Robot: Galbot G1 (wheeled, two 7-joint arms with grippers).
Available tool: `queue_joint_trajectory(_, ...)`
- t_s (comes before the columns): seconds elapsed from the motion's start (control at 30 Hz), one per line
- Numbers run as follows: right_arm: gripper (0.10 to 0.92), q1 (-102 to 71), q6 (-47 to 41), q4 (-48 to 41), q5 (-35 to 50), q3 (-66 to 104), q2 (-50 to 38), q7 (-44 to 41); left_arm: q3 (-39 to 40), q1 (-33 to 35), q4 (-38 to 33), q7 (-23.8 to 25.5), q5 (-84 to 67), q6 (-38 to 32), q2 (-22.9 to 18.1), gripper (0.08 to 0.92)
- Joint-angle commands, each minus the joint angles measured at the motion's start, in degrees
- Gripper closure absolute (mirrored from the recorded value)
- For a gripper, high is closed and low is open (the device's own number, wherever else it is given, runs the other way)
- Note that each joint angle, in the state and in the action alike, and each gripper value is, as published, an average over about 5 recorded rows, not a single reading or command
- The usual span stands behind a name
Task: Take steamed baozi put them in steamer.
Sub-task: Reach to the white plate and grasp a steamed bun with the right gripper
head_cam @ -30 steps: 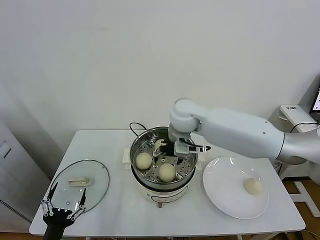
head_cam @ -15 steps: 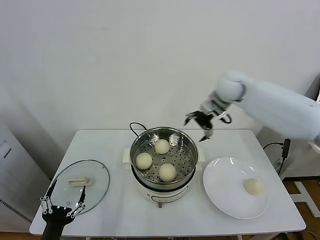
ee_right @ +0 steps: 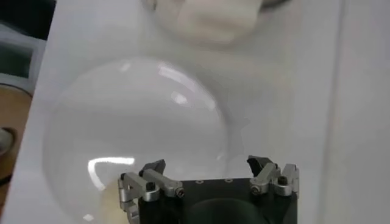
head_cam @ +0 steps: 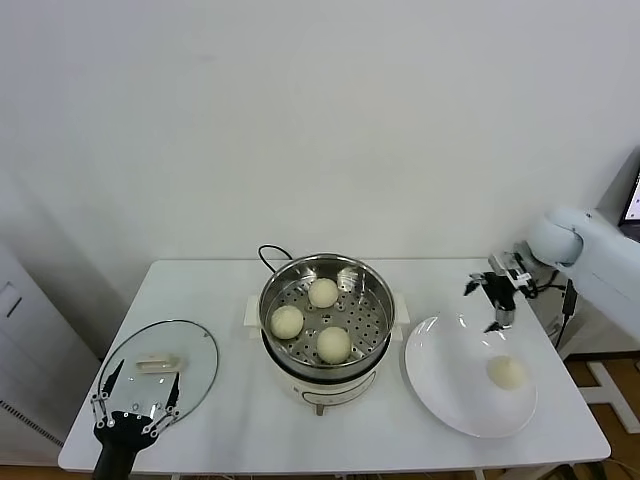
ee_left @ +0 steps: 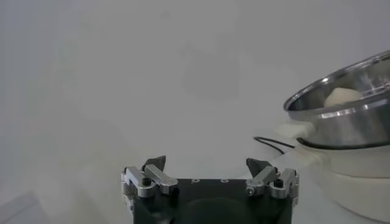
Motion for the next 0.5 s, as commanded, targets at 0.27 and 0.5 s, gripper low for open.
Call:
queue_joint_trajectory(0.27,0.203,-22.13,-1.03,-1.67,-9.09,16.84,-3.22,0.14,0.64,-0.01,0.73,0.04,1.41,-0.16,-1.61,0.177)
queue_joint_trajectory(0.5,0.203,-22.18,-0.97,-2.29,-10.12,17.04,-1.72,1.27,0.77,0.04,0.66,0.05,1.71,-0.16,-1.79,0.177)
